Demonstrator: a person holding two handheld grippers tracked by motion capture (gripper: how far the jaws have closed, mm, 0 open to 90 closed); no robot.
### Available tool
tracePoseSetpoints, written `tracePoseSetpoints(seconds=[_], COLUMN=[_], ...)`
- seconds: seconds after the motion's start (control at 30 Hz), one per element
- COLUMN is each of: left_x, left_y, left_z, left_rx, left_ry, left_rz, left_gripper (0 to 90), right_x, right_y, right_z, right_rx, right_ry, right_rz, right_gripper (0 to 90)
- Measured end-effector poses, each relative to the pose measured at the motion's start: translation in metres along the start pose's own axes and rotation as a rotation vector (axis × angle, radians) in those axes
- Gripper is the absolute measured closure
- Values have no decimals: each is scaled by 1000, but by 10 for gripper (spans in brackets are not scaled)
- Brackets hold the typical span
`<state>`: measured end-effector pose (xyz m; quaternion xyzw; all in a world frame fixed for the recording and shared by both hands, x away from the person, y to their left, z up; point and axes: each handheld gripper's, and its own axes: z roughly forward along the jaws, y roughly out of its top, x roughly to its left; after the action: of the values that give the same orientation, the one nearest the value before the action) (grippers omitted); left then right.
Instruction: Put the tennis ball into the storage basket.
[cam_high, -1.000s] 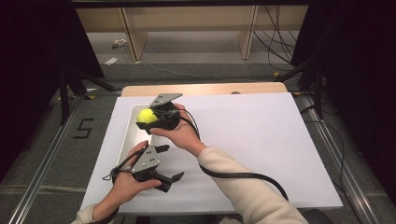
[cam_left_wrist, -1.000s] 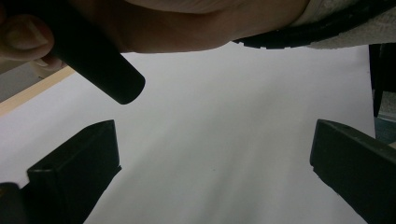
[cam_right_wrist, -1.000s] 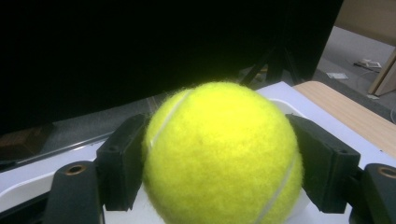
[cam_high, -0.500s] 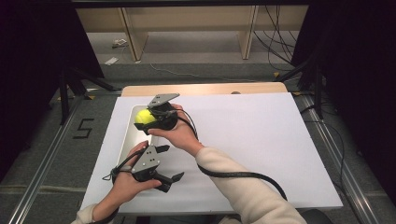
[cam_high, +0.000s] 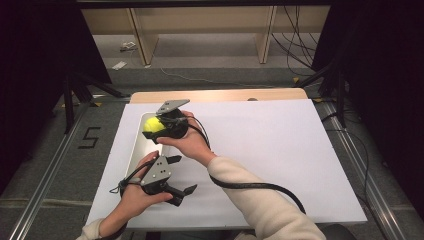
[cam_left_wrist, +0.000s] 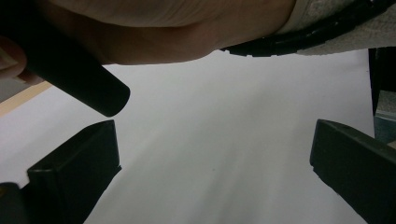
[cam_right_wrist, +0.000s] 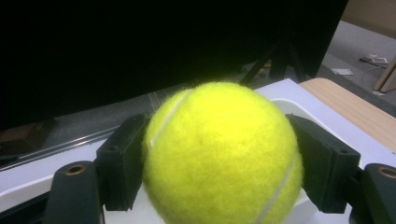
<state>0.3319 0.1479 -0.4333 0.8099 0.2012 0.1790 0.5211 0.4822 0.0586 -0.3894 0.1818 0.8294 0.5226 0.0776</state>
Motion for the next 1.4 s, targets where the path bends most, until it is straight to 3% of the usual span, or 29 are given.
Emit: tracePoseSetpoints(seconds=[1.4], left_x=[-1], left_y=[0], left_z=[0], left_rx=[-2], left_ry=[-3], left_rz=[-2], left_gripper=[10], right_x=[4], right_y=[2], right_z=[13], right_rx=[30], right_ry=[13], right_rz=[-13], right_gripper=[266])
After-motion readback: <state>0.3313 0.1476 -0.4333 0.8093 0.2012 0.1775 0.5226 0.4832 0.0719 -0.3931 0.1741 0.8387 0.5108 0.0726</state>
